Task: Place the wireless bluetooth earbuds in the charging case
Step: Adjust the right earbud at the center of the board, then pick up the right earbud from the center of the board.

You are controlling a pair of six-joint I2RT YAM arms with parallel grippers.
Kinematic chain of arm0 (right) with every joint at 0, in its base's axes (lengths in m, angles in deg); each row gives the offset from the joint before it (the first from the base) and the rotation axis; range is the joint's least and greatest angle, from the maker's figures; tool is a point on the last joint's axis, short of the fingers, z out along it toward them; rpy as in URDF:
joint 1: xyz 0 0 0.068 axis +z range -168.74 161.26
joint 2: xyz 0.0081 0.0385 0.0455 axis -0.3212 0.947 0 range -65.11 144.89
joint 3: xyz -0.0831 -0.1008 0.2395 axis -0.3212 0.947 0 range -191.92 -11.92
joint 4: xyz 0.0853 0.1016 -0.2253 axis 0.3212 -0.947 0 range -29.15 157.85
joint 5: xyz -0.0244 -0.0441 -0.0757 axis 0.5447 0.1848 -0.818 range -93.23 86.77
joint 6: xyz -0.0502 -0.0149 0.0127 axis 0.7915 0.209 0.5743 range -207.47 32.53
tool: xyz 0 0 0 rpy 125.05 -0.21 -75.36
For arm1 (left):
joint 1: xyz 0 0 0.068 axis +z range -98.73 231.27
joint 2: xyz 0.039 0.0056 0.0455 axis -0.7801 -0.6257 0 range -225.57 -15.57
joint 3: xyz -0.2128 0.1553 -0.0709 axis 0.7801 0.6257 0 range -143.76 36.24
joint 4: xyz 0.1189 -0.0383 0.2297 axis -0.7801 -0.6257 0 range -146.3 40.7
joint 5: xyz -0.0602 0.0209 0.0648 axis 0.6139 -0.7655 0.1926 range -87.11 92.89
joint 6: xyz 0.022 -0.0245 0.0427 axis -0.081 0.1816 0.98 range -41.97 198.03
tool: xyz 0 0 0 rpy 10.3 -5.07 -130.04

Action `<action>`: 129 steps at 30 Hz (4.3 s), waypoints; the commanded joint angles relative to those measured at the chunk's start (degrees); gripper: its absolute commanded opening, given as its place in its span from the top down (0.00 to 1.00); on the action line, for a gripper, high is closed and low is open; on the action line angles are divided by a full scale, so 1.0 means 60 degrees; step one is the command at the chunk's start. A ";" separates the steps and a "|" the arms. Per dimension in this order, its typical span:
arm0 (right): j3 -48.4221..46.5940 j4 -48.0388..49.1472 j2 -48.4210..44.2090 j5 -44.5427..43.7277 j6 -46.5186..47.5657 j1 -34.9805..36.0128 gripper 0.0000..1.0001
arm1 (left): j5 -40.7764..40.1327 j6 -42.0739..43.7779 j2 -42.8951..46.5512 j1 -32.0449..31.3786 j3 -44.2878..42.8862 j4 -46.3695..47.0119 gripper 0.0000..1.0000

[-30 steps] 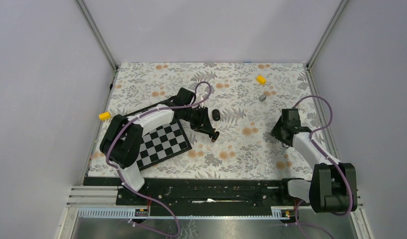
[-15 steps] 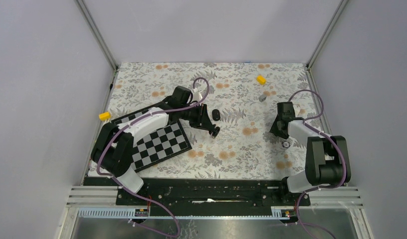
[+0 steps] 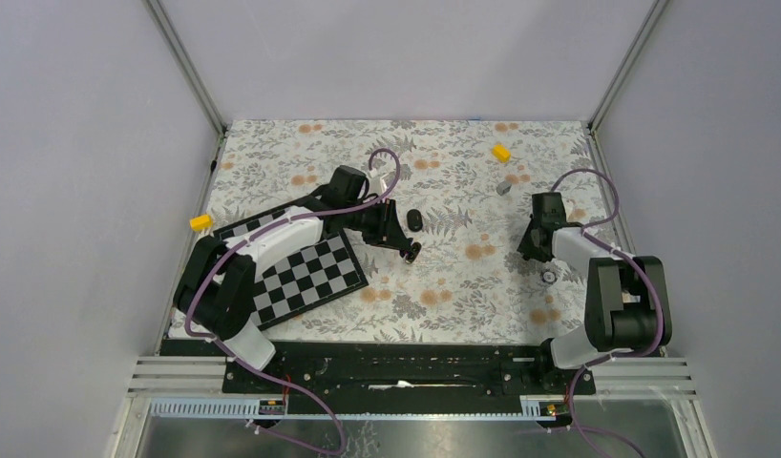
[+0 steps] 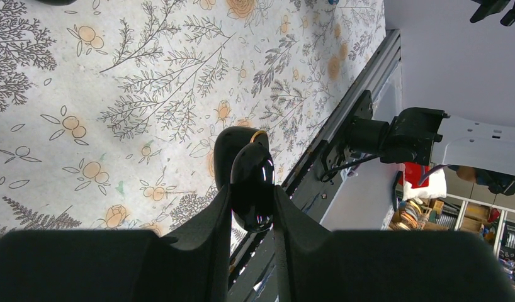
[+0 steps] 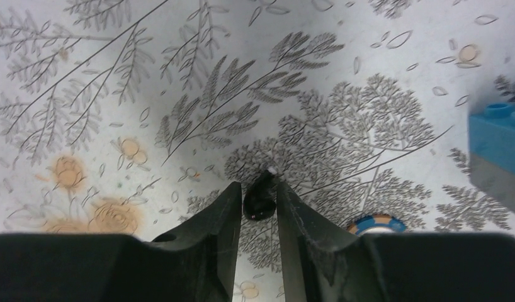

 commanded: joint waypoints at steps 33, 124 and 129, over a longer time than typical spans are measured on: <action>-0.0931 -0.0246 -0.0031 0.0558 0.0803 0.0790 0.34 | -0.0525 -0.0191 0.0118 -0.0353 -0.0119 0.0289 1.00; -0.1660 -0.3026 0.1005 -0.0788 -0.1971 0.2226 0.59 | -0.0342 -0.0236 -0.0220 -0.0619 -0.0169 0.0243 1.00; -0.1870 -0.3310 0.1167 -0.0848 -0.2063 0.2352 0.62 | -0.0350 -0.0236 -0.0226 -0.0619 -0.0158 0.0234 1.00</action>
